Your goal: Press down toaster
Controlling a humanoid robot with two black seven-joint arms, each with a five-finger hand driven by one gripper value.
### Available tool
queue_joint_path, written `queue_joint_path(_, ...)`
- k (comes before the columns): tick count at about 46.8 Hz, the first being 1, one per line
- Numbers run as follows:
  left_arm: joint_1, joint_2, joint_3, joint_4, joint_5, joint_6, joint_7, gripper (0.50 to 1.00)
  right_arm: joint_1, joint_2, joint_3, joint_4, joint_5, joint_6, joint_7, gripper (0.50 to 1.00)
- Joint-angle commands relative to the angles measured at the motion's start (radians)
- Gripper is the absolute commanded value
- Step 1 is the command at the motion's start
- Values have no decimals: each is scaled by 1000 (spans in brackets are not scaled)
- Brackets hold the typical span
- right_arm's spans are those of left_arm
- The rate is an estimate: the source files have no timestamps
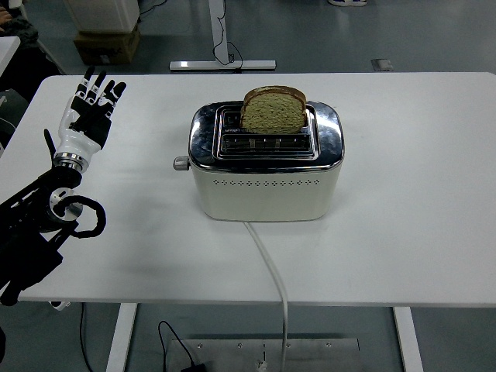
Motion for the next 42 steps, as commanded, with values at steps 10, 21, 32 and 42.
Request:
queue_joint_path(10,0,-5,-2,0,-5,6,0,1000,0,0,0,0,1,0,0,998)
queue_joint_path(21,0,-15,0,0,12,15,2,1000,0,0,0,0,1,0,0,998)
queue_joint_path(32,0,-3,1,0,33,12,2,1000,0,0,0,0,1,0,0,998)
queue_joint_path(42,0,2,1,-1,158,12,3,1000,0,0,0,0,1,0,0,998)
